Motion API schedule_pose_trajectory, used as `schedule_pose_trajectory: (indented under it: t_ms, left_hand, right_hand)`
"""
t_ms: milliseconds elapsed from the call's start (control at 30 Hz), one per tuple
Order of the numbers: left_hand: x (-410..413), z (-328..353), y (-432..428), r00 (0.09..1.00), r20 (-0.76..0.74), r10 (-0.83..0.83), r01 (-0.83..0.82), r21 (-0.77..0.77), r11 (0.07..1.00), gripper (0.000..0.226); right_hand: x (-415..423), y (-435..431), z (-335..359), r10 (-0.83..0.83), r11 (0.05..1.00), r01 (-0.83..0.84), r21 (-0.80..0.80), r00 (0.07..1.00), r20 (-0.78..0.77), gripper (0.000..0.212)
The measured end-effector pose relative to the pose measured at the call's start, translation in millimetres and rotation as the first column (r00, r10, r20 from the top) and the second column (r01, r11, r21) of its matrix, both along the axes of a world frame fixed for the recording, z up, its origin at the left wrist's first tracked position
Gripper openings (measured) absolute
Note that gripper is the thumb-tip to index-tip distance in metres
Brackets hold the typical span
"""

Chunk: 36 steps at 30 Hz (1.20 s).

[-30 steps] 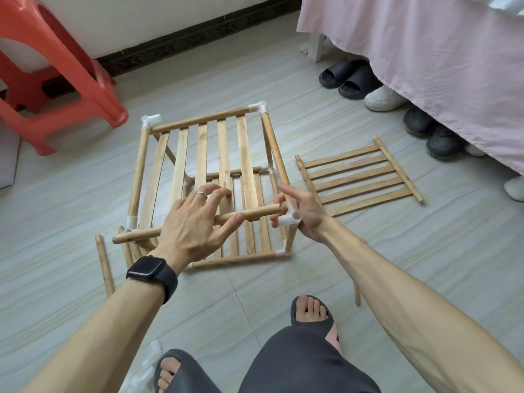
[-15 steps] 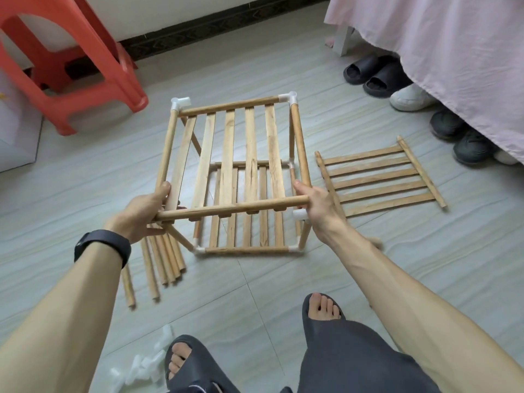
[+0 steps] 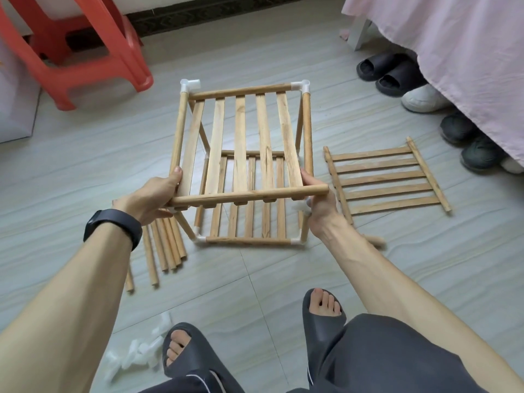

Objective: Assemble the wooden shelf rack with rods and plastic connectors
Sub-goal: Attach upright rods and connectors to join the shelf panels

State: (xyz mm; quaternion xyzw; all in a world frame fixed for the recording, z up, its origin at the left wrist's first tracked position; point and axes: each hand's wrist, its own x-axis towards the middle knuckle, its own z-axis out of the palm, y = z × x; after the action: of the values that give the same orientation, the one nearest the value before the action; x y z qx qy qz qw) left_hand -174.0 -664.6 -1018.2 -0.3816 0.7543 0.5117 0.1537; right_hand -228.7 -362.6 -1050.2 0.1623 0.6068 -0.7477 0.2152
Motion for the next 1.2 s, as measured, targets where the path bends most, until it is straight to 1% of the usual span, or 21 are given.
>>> schedule_pose_trajectory:
  t_ms: [133, 267, 333, 433, 467, 500, 533, 600, 667, 733, 800, 867, 900, 933, 967, 1033, 1067, 1133, 1200]
  left_hand:
    - [-1.7, -2.1, 3.1, 0.999, -0.016, 0.029, -0.029, 0.013, 0.999, 0.057]
    - [-2.2, -2.6, -0.7, 0.999, -0.016, 0.039, -0.039, 0.028, 0.999, 0.057]
    - [-1.3, -1.9, -6.3, 0.999, -0.005, 0.038, -0.038, 0.013, 0.999, 0.060]
    - [0.1, -0.4, -14.0, 1.000, 0.024, 0.008, -0.007, -0.067, 0.998, 0.070]
    - [-0.1, 0.4, -13.7, 0.999, 0.029, -0.017, 0.021, -0.117, 0.993, 0.071]
    - [-0.1, 1.2, -12.5, 0.999, 0.022, -0.048, 0.051, -0.203, 0.978, 0.072]
    - [-0.5, 2.1, -10.5, 0.997, 0.005, -0.082, 0.079, -0.337, 0.938, 0.071]
    - [-0.1, 5.7, -1.4, 0.984, -0.072, -0.160, 0.080, -0.626, 0.776, 0.067]
    - [-2.4, 15.5, 21.3, 0.927, -0.164, -0.338, 0.083, -0.789, 0.609, 0.068]
    - [-9.0, 27.0, 56.9, 0.796, -0.172, -0.581, 0.179, -0.850, 0.496, 0.067]
    - [-14.6, 32.7, 98.3, 0.611, -0.080, -0.787, 0.332, -0.877, 0.347, 0.069]
    - [-17.1, 31.7, 134.1, 0.435, 0.037, -0.900, 0.423, -0.890, 0.168, 0.072]
    - [-17.8, 28.8, 146.9, 0.380, 0.076, -0.922, 0.430, -0.897, 0.103, 0.072]
    - [-18.8, 25.7, 155.2, 0.356, 0.095, -0.930, 0.420, -0.905, 0.068, 0.070]
    - [-19.6, 23.6, 160.0, 0.355, 0.091, -0.930, 0.408, -0.911, 0.066, 0.069]
    - [-22.0, 20.8, 161.3, 0.363, 0.068, -0.929, 0.401, -0.911, 0.091, 0.064]
    - [-23.4, 19.4, 159.8, 0.351, 0.073, -0.934, 0.398, -0.914, 0.078, 0.060]
    - [-24.3, 16.3, 155.6, 0.303, 0.110, -0.947, 0.392, -0.920, 0.019, 0.053]
    - [-23.2, 14.8, 152.2, 0.270, 0.152, -0.951, 0.392, -0.919, -0.036, 0.051]
  right_hand:
    - [-1.1, -3.7, 0.6, -0.037, 0.998, 0.040, -0.049, 0.998, 0.049, 0.025]
    - [-1.0, -4.0, -2.9, -0.044, 0.997, 0.044, -0.057, 0.999, -0.004, 0.039]
    - [-2.8, 3.6, -1.2, 0.008, 0.999, -0.008, -0.031, 1.000, 0.006, 0.036]
    - [-7.6, 22.3, -1.5, 0.030, 0.999, -0.030, -0.015, 0.999, 0.034, 0.031]
    - [-8.5, 27.3, -1.2, 0.043, 0.999, -0.042, -0.012, 0.999, 0.020, 0.034]
    - [-8.8, 30.9, -0.8, 0.069, 0.998, -0.069, -0.001, 0.998, 0.006, 0.039]
    - [-8.0, 32.9, 0.6, 0.092, 0.996, -0.091, 0.018, 0.996, -0.002, 0.041]
    - [-5.0, 34.5, 3.2, 0.104, 0.993, -0.103, 0.054, 0.995, -0.009, 0.042]
    - [0.5, 35.2, 5.2, 0.076, 0.996, -0.075, 0.051, 0.997, -0.028, 0.040]
    - [7.1, 38.0, 4.7, 0.045, 0.999, -0.046, -0.020, 0.998, -0.050, 0.043]
    - [11.8, 43.7, 1.5, 0.063, 0.996, -0.066, -0.060, 0.997, -0.052, 0.058]
    - [14.8, 51.7, -0.9, 0.134, 0.990, -0.136, -0.035, 0.990, -0.047, 0.075]
    - [16.4, 55.7, -2.5, 0.171, 0.985, -0.172, -0.016, 0.984, -0.041, 0.077]
    - [18.1, 59.4, -4.5, 0.198, 0.980, -0.198, 0.002, 0.980, -0.036, 0.075]
    - [20.1, 62.6, -6.2, 0.217, 0.976, -0.217, 0.015, 0.976, -0.035, 0.071]
    - [23.9, 67.6, -9.6, 0.237, 0.971, -0.236, 0.028, 0.970, -0.051, 0.061]
    - [24.7, 69.7, -11.2, 0.236, 0.971, -0.235, 0.034, 0.970, -0.058, 0.057]
    - [25.1, 72.8, -12.8, 0.241, 0.970, -0.238, 0.048, 0.969, -0.061, 0.052]
    - [24.7, 71.2, -10.4, 0.261, 0.964, -0.255, 0.073, 0.962, -0.083, 0.057]
